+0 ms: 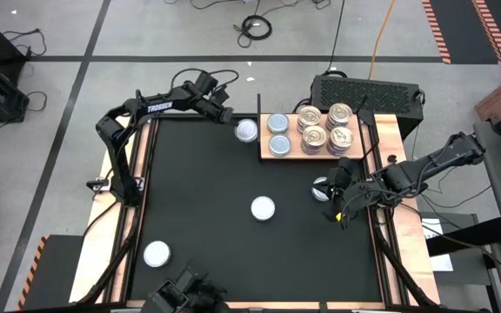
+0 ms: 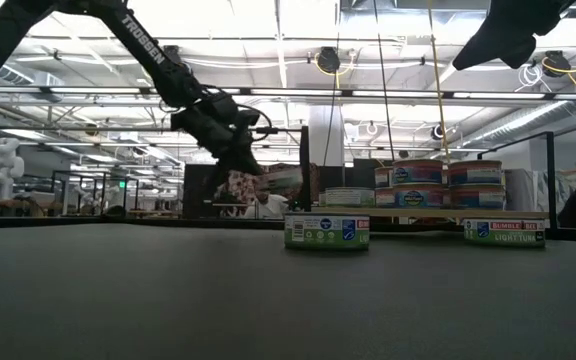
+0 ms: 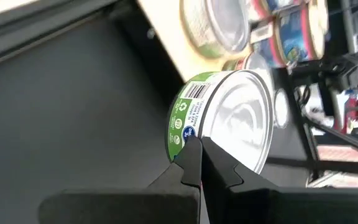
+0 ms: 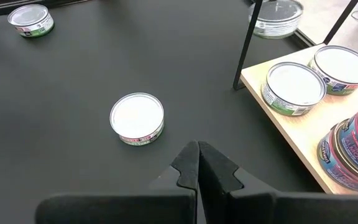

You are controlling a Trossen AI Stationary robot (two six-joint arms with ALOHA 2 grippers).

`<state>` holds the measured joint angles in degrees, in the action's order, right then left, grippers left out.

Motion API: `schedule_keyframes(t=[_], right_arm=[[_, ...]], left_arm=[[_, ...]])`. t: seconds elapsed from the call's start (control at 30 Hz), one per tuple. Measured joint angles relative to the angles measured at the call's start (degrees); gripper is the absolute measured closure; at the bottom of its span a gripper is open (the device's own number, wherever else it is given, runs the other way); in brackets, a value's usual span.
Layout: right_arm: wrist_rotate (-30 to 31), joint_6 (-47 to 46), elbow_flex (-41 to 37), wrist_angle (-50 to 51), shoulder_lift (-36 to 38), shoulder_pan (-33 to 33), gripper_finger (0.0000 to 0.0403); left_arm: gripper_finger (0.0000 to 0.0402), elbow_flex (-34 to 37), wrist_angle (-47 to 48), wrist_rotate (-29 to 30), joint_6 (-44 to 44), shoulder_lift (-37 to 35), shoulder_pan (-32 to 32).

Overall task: Stack canned seafood by type on shelf
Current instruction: Stack the green tuna can on top of the other green tuna can on the shelf

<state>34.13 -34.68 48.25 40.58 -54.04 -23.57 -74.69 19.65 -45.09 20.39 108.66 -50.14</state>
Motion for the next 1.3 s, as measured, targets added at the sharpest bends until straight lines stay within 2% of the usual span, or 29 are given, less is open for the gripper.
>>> schedule_keyframes(t=[0.3, 0.53, 0.67, 0.97, 1.3], right_arm=[[0.0, -0.1, 0.0, 0.0, 0.0, 0.0, 0.0403], [0.0, -0.2, 0.0, 0.0, 0.0, 0.0, 0.0403], [0.0, -0.2, 0.0, 0.0, 0.0, 0.0, 0.0403], [0.3, -0.7, 0.0, -0.1, 0.0, 0.0, 0.0403], [0.3, -0.6, 0.0, -0.1, 0.0, 0.0, 0.0403]], left_arm=[[0.0401, -1.2, -10.8, 2.6, 9.2, 0.0, 2.6], [0.0401, -1.2, -14.5, 10.5, 12.1, 0.0, 5.1], [0.0401, -1.3, -19.9, 12.6, 16.0, 0.4, 6.0], [0.0402, -3.6, -26.7, 14.2, 24.2, 6.7, 7.5], [0.0402, -7.4, -28.4, 16.3, 25.7, 9.9, 9.6]])
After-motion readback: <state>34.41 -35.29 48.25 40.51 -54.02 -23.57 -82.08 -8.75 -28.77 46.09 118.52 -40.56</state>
